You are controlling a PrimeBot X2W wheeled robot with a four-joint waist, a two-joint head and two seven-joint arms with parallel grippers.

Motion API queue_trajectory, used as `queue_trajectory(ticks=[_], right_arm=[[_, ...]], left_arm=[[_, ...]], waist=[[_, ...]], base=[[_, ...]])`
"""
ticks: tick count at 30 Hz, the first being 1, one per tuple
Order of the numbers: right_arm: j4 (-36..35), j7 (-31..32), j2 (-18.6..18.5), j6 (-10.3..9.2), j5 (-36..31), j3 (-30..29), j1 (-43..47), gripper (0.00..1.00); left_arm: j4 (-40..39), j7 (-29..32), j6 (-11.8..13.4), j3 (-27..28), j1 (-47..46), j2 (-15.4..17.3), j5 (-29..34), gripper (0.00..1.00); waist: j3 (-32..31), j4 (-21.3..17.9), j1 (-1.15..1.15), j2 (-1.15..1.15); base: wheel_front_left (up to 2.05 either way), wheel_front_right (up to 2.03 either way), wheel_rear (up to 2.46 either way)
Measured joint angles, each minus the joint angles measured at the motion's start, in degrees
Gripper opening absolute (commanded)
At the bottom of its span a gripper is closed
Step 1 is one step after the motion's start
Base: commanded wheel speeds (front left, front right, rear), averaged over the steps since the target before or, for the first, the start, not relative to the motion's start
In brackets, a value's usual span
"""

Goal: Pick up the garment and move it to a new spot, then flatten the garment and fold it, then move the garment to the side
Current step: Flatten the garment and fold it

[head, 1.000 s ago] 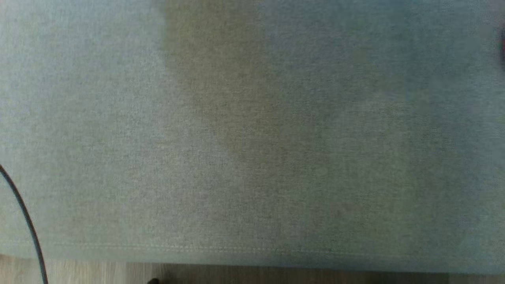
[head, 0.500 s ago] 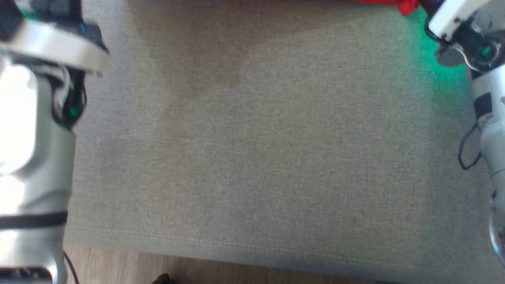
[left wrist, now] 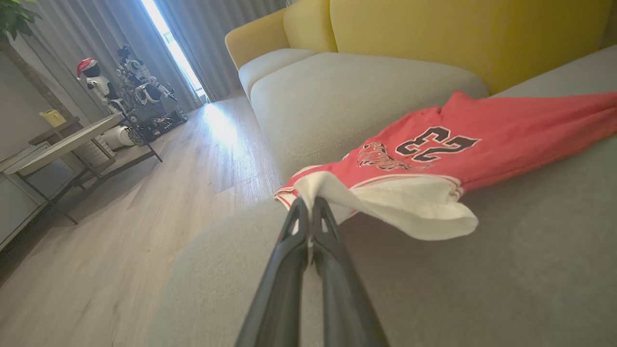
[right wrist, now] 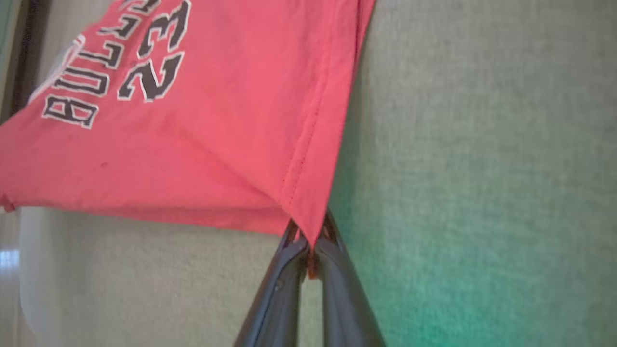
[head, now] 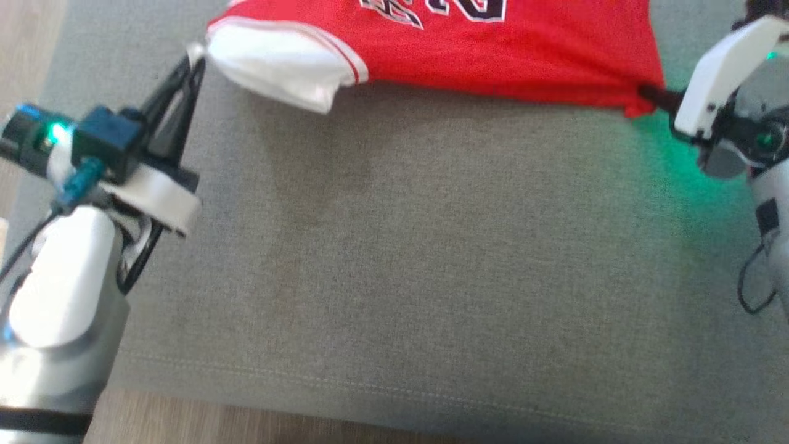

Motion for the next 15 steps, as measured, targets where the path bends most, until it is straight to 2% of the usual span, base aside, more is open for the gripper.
queue_trajectory(ticks=[7, 15], right_arm=[[-5.66, 6.98, -3.72, 0.01, 0.24, 3.20, 5.56, 0.00], [-13.32, 12.71, -6.76, 0.01, 1.75, 5.06, 13.40, 0.00]], left_arm=[[2.88, 0.00, 0.00, -7.99, 3.63, 4.58, -1.85, 0.00], [5.42, 0.00, -0.01, -21.49, 5.97, 11.79, -11.90, 0.00]], waist=[[-2.87, -0.75, 0.00, 0.00], [-6.03, -1.14, 0.00, 0.00]], base=[[0.00, 0.00, 0.00], [0.00, 0.00, 0.00]])
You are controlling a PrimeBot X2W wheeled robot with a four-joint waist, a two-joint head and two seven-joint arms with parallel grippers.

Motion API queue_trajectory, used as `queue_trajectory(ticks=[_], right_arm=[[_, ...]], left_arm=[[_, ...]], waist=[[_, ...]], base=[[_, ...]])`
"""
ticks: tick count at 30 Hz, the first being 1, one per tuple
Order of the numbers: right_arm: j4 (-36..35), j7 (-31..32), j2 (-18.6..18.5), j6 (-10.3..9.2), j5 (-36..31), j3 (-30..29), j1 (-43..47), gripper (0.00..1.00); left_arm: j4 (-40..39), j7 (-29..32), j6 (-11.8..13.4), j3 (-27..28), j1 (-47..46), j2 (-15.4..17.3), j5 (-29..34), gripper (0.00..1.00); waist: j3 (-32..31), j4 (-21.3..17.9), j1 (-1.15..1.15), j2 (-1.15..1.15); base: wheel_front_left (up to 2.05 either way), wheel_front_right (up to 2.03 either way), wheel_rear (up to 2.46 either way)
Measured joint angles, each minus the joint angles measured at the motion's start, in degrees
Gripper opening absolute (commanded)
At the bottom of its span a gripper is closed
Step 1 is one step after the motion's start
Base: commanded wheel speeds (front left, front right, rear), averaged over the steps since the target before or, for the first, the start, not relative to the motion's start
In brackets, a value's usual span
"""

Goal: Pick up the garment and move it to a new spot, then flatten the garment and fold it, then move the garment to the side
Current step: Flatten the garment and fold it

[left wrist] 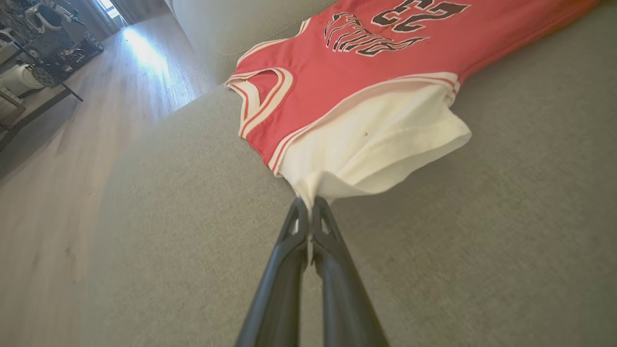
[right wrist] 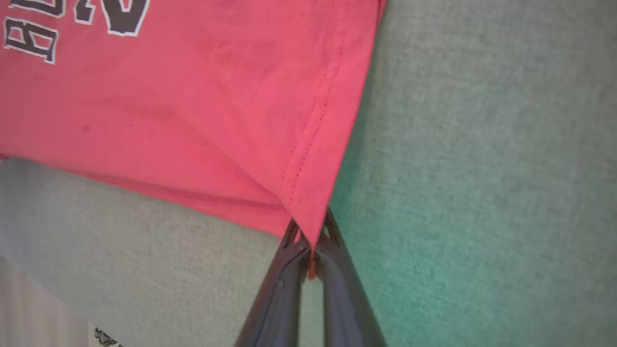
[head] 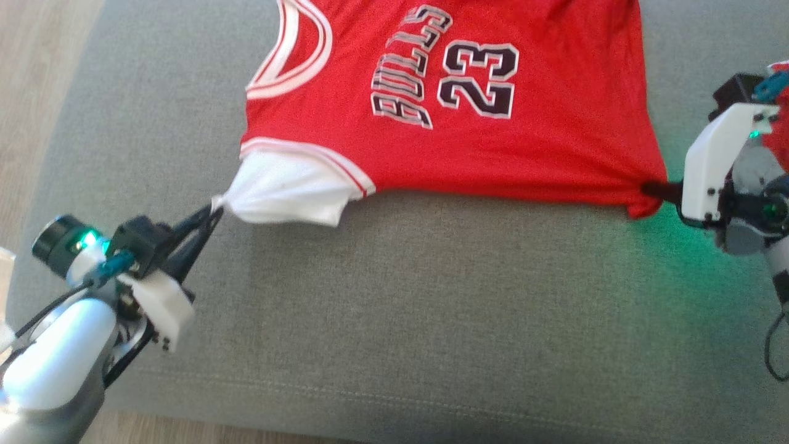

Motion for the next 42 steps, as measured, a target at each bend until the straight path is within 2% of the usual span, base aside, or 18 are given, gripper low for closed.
queue_trajectory(ticks=[8, 15, 24, 31, 35, 42], right_arm=[[-7.60, 5.47, -2.59, 0.00, 0.56, 0.24, 7.76, 0.00], [-13.69, 10.66, -4.36, 0.00, 1.08, -1.40, 14.21, 0.00], [-19.71, 16.71, -4.42, 0.00, 1.08, -4.71, 21.99, 0.00], [-25.07, 19.62, -3.56, 0.00, 0.87, -8.92, 27.24, 0.00], [-27.13, 20.45, -1.54, 0.00, -0.25, -11.51, 27.14, 0.00], [-27.83, 22.21, 2.45, 0.00, -2.72, -14.99, 24.55, 0.00]], left_arm=[[-5.01, 1.30, 0.00, -12.99, 0.35, 7.84, -11.55, 0.00], [-11.20, 3.35, 0.00, -21.11, 0.39, 13.47, -19.83, 0.00], [-17.23, 5.11, 0.01, -28.91, 0.29, 17.89, -26.77, 0.00], [-19.73, 5.25, 0.01, -30.84, -0.35, 19.41, -29.11, 0.00], [-19.47, 3.76, 0.01, -30.73, -2.70, 19.60, -29.10, 0.00], [-18.61, 1.49, 0.01, -26.95, -7.32, 19.45, -29.37, 0.00]], waist=[[-3.08, 0.24, 0.00, 0.00], [-4.76, 0.90, 0.00, 0.00], [-6.61, 0.72, 0.00, 0.00], [-7.25, 0.20, 0.00, 0.00], [-7.47, -0.21, 0.00, 0.00], [-6.45, -0.75, 0.00, 0.00]], base=[[0.00, 0.00, 0.00], [0.00, 0.00, 0.00], [0.00, 0.00, 0.00], [0.00, 0.00, 0.00], [0.00, 0.00, 0.00], [0.00, 0.00, 0.00]])
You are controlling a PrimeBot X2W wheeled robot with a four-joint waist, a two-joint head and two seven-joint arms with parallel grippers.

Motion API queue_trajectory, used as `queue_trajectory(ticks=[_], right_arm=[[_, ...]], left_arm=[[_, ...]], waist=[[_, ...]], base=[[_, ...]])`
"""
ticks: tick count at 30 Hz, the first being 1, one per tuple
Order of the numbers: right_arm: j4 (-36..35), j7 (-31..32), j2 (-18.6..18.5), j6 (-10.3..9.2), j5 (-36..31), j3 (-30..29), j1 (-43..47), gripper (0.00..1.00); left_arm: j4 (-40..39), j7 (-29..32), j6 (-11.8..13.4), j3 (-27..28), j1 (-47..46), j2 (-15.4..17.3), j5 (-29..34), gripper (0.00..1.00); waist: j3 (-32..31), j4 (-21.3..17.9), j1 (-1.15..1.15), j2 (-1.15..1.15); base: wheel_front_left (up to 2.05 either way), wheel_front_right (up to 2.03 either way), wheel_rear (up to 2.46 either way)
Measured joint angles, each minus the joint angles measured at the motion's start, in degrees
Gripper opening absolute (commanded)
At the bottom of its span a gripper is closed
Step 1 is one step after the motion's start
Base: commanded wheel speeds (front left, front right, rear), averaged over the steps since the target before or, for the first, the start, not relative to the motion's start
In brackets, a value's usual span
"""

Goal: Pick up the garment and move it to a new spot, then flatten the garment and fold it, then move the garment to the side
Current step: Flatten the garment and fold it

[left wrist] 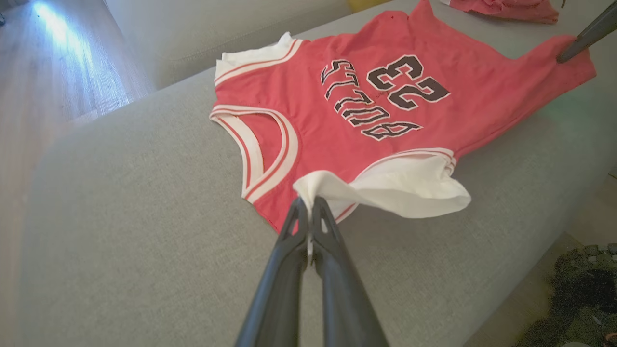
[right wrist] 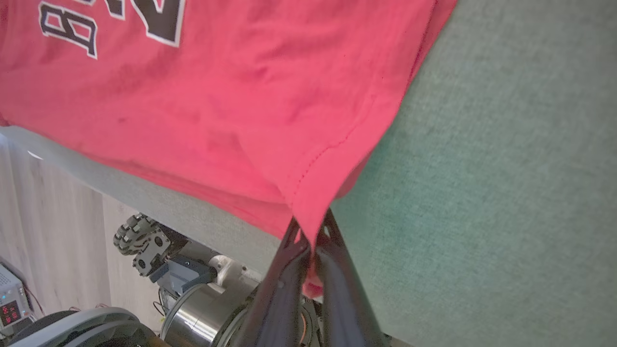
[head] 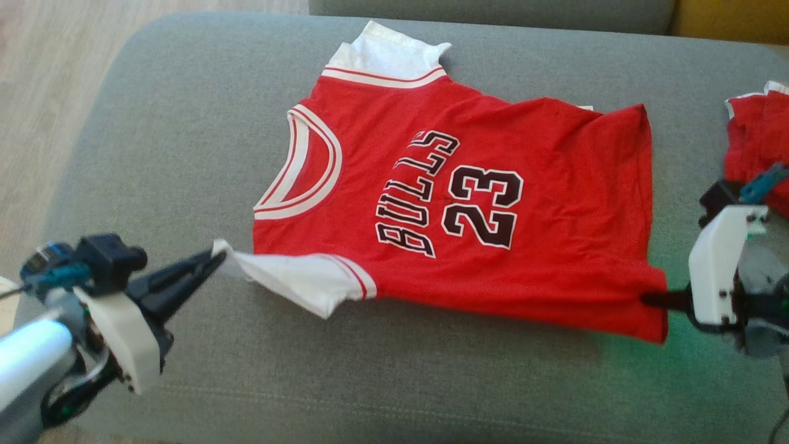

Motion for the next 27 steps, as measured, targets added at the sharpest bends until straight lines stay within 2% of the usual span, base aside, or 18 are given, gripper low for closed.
queue_trajectory(ticks=[4, 10, 18, 27], right_arm=[[0.85, 0.15, 1.59, 0.00, -1.98, -0.80, -3.87, 0.00], [4.32, -0.09, 4.86, 0.00, -4.69, -1.62, -9.47, 0.00], [9.12, -1.23, 6.61, 0.00, -8.58, -2.54, -15.91, 0.00], [13.26, -3.52, 8.25, 0.00, -10.48, -2.82, -21.85, 0.00]], left_arm=[[1.03, -0.29, 0.00, 0.57, -2.54, -0.74, 0.33, 0.00], [4.76, -0.27, 0.00, 0.87, -7.43, -3.82, 0.33, 0.00], [9.82, -0.24, 0.00, -0.31, -13.87, -7.86, 0.23, 0.00], [16.93, -0.62, 0.00, -1.32, -20.40, -10.69, -1.31, 0.00]], waist=[[1.10, -0.36, 0.00, 0.00], [3.30, -1.03, 0.00, 0.00], [7.06, -2.04, 0.00, 0.00], [11.48, -3.40, 0.01, 0.00]], base=[[0.00, 0.00, 0.00], [0.00, 0.00, 0.00], [0.00, 0.00, 0.00], [0.00, 0.00, 0.00]])
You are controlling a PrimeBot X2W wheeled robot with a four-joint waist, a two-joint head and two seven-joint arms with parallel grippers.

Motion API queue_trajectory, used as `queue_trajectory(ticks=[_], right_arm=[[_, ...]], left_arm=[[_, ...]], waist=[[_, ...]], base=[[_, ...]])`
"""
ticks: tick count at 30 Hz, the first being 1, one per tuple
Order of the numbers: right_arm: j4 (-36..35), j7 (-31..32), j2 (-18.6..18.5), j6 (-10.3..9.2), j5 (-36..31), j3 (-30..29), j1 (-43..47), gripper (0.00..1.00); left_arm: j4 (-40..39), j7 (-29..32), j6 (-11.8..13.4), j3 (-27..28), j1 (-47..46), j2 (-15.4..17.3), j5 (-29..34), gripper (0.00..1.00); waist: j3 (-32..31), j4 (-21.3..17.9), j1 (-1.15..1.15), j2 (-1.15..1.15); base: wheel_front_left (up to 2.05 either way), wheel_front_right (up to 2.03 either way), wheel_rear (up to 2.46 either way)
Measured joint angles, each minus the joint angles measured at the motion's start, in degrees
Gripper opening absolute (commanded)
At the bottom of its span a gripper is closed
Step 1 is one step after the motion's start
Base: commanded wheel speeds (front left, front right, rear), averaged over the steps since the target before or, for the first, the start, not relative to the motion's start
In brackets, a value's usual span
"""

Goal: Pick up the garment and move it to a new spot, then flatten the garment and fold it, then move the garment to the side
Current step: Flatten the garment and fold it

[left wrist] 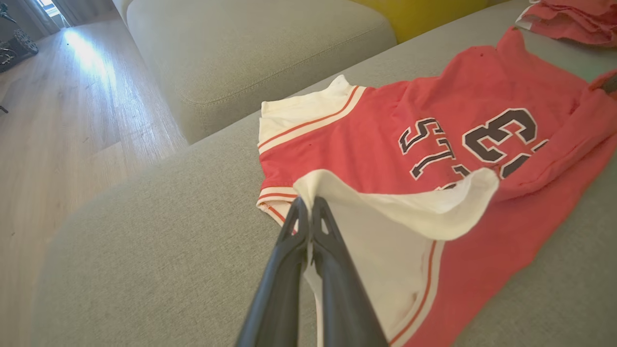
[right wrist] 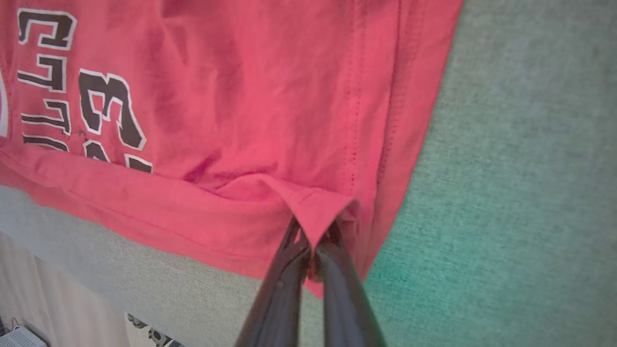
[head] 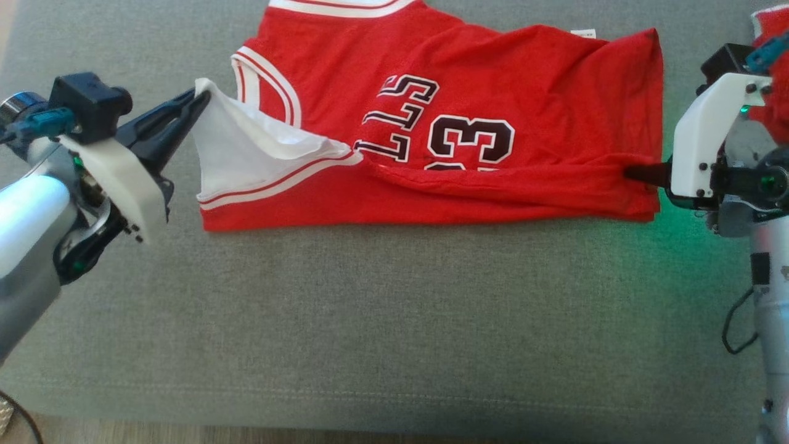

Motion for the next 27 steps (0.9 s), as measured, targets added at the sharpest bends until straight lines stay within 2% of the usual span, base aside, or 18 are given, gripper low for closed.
queue_trajectory(ticks=[5, 6, 7, 8, 11, 14, 17, 21, 24, 27], right_arm=[[1.01, -1.45, 0.40, 0.00, 0.00, 0.27, -0.94, 0.00], [1.07, -2.68, 0.53, 0.00, -0.02, 0.27, -1.03, 0.36], [1.10, -4.47, 0.62, 0.00, -0.32, 0.13, -1.17, 1.00], [1.20, -6.23, 0.77, 0.00, -0.62, -0.24, -1.49, 1.00], [1.51, -11.26, 1.46, 0.00, -0.51, -1.89, -3.07, 1.00], [1.42, -15.64, 1.51, 0.00, 0.26, -2.77, -3.70, 1.00], [-0.99, -20.33, 0.83, -0.01, 0.76, -1.60, -2.81, 1.00], [-6.70, -31.19, -0.44, 0.00, 1.58, -0.15, 0.07, 1.00], [-11.96, -41.32, -2.54, 0.00, -0.51, 2.98, 3.85, 1.00], [-15.41, -50.49, -2.92, 0.00, -3.46, 4.17, 9.04, 1.00]], left_arm=[[3.12, -0.38, 0.00, -0.75, -0.65, -0.93, -0.46, 0.00], [3.81, -0.38, 0.00, -0.74, -0.77, -1.21, -0.48, 0.00], [4.82, -0.38, 0.00, -0.57, -0.81, -1.58, -0.49, 0.49], [6.26, -0.40, 0.09, -0.24, -0.85, -2.21, -0.49, 0.99], [8.57, -0.40, 1.59, 2.53, -0.86, -4.10, -0.46, 1.00], [8.87, -0.45, 4.41, 8.46, -0.64, -5.93, 0.01, 1.00], [6.90, -0.47, 7.88, 16.06, 1.01, -7.09, 1.97, 1.00], [0.78, -0.48, 12.30, 28.24, 8.03, -9.33, 5.56, 1.00], [-5.34, -0.47, 14.85, 37.97, 15.66, -13.18, 8.29, 1.00], [-11.56, -0.49, 15.23, 46.67, 23.66, -18.30, 10.90, 1.00]], waist=[[1.17, -0.57, 0.00, 0.00], [1.35, -0.60, 0.00, 0.00], [1.52, -0.60, 0.00, 0.00], [1.65, -0.55, 0.00, 0.00], [1.64, -0.31, 0.00, 0.00], [1.16, -0.16, 0.00, 0.00], [0.36, -0.19, 0.00, 0.00], [-1.27, -0.31, 0.00, 0.00], [-2.86, -0.34, 0.00, 0.00], [-4.79, -0.41, 0.00, 0.00]], base=[[0.00, 0.00, 0.00], [0.00, 0.00, 0.00], [0.00, 0.00, 0.00], [0.00, 0.00, 0.00], [0.00, 0.00, 0.00], [0.00, 0.00, 0.00], [0.00, 0.00, 0.00], [0.00, 0.00, 0.00], [0.00, 0.00, 0.00], [0.00, 0.00, 0.00]])
